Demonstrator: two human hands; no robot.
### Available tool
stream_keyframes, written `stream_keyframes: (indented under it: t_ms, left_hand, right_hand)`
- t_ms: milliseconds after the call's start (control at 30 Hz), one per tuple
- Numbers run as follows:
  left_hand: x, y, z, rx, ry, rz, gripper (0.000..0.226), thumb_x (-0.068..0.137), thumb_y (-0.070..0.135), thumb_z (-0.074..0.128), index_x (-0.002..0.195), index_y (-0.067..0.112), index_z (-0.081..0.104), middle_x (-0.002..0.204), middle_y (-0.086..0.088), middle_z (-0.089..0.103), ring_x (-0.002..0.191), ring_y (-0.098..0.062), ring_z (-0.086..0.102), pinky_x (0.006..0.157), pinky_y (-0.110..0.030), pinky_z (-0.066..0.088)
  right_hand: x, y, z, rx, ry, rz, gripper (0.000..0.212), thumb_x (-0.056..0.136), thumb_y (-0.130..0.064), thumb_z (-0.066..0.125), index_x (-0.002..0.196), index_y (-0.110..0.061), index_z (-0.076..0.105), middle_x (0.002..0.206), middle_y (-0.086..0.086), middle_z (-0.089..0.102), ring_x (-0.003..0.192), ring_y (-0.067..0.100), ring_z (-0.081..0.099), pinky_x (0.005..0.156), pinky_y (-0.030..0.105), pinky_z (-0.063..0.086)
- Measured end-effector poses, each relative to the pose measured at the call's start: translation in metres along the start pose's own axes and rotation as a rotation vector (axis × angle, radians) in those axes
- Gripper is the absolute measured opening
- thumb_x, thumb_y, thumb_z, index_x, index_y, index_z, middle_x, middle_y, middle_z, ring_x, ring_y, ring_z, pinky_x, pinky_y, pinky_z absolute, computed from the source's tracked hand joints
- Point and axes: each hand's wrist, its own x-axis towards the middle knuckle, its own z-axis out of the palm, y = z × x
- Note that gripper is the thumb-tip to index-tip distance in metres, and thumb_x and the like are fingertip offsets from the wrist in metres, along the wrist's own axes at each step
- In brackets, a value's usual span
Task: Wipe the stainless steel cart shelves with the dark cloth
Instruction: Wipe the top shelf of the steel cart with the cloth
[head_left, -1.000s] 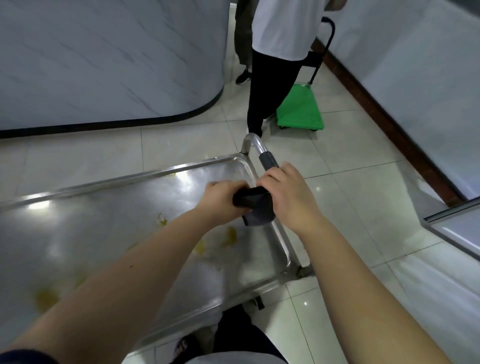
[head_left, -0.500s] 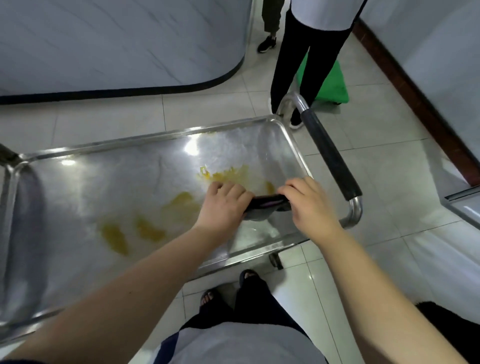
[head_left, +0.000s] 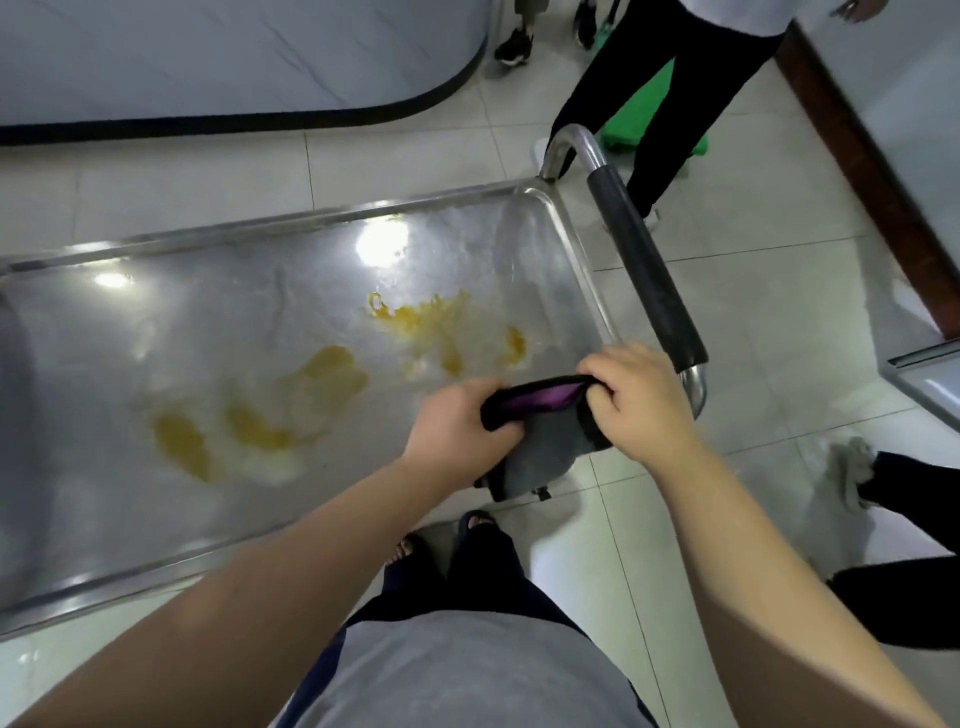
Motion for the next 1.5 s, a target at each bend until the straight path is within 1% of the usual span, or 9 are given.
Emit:
stream_keyframes:
  t_ms: [100, 167, 267, 400, 600, 867, 1033, 1300, 1500]
  left_hand:
    - [0.044, -0.024, 0.013, 0.254, -0.030, -0.159, 0.035, 0.089, 0.027, 0.058, 0.124, 0.028, 0.060, 0.116, -0.001, 0.066, 0.105, -0.024, 0.060, 0.095, -0.040, 0.047]
    - [0.060, -0.047, 0.019, 0.421, -0.038, -0.243, 0.043, 0.092, 0.024, 0.053, 0.135, 0.027, 0.051, 0.132, -0.005, 0.056, 0.121, -0.028, 0.050, 0.102, -0.043, 0.039]
    - [0.060, -0.074, 0.020, 0.506, -0.019, -0.276, 0.050, 0.095, 0.022, 0.049, 0.144, 0.027, 0.043, 0.150, -0.005, 0.040, 0.137, -0.029, 0.034, 0.110, -0.045, 0.029]
    - [0.057, -0.101, 0.016, 0.621, 0.050, -0.235, 0.052, 0.103, 0.032, 0.039, 0.154, 0.028, 0.027, 0.164, -0.003, 0.015, 0.152, -0.025, 0.007, 0.120, -0.046, 0.012]
    - [0.089, -0.134, 0.004, 0.755, 0.106, -0.327, 0.059, 0.104, 0.044, 0.025, 0.157, 0.034, 0.000, 0.166, 0.001, -0.006, 0.151, -0.028, -0.013, 0.120, -0.051, -0.006]
    - [0.094, -0.157, 0.009, 0.766, 0.186, -0.275, 0.056, 0.101, 0.051, 0.025, 0.156, 0.038, 0.018, 0.166, 0.001, 0.009, 0.152, -0.027, 0.005, 0.121, -0.051, -0.003]
    - [0.097, -0.164, 0.008, 0.795, 0.192, -0.259, 0.059, 0.100, 0.052, 0.018, 0.157, 0.037, 0.014, 0.166, 0.000, 0.008, 0.152, -0.028, 0.005, 0.120, -0.053, -0.002]
    - [0.107, -0.168, 0.004, 0.830, 0.218, -0.247, 0.060, 0.100, 0.050, 0.020, 0.157, 0.035, 0.015, 0.165, -0.003, 0.010, 0.152, -0.029, 0.008, 0.120, -0.055, 0.003]
    - [0.111, -0.167, 0.001, 0.791, 0.253, -0.306, 0.063, 0.099, 0.050, 0.017, 0.158, 0.031, 0.009, 0.166, 0.000, 0.005, 0.152, -0.025, 0.003, 0.122, -0.050, 0.000]
  right_hand:
    - [0.031, 0.015, 0.038, -0.178, -0.279, 0.150, 0.034, 0.090, -0.017, 0.050, 0.122, -0.018, 0.060, 0.119, 0.007, 0.060, 0.114, 0.032, 0.047, 0.095, 0.043, 0.035]
    - [0.038, 0.021, 0.062, -0.169, -0.482, 0.233, 0.055, 0.094, -0.021, 0.051, 0.147, -0.024, 0.038, 0.150, 0.009, 0.038, 0.138, 0.035, 0.027, 0.112, 0.047, 0.023]
    - [0.029, 0.025, 0.088, -0.102, -0.611, 0.211, 0.066, 0.099, -0.032, 0.049, 0.156, -0.033, 0.015, 0.165, 0.003, 0.006, 0.149, 0.034, 0.002, 0.120, 0.051, 0.005]
    - [0.007, 0.021, 0.113, -0.171, -0.657, 0.157, 0.067, 0.102, -0.051, 0.036, 0.155, -0.043, -0.004, 0.163, -0.002, -0.021, 0.149, 0.038, -0.014, 0.119, 0.057, -0.007]
    - [0.022, 0.019, 0.137, -0.235, -0.599, 0.168, 0.073, 0.089, -0.078, 0.013, 0.147, -0.051, -0.023, 0.158, -0.002, -0.034, 0.143, 0.047, -0.026, 0.108, 0.067, -0.018]
    - [-0.011, 0.043, 0.140, -0.240, -0.607, 0.150, 0.074, 0.082, -0.081, 0.001, 0.143, -0.053, -0.028, 0.159, -0.002, -0.032, 0.141, 0.045, -0.031, 0.109, 0.071, -0.015]
    - [0.012, 0.042, 0.150, -0.252, -0.543, 0.086, 0.070, 0.090, -0.078, 0.007, 0.153, -0.049, -0.002, 0.166, 0.008, -0.002, 0.144, 0.053, -0.008, 0.108, 0.075, -0.006]
    - [0.198, 0.021, 0.182, -0.243, -0.434, 0.133, 0.066, 0.092, -0.074, 0.006, 0.148, -0.051, -0.020, 0.162, -0.008, -0.025, 0.145, 0.044, -0.023, 0.103, 0.079, -0.010]
    - [0.152, 0.035, 0.172, -0.242, -0.483, -0.040, 0.069, 0.089, -0.079, 0.011, 0.149, -0.054, -0.011, 0.163, -0.010, -0.018, 0.146, 0.044, -0.021, 0.102, 0.080, -0.008]
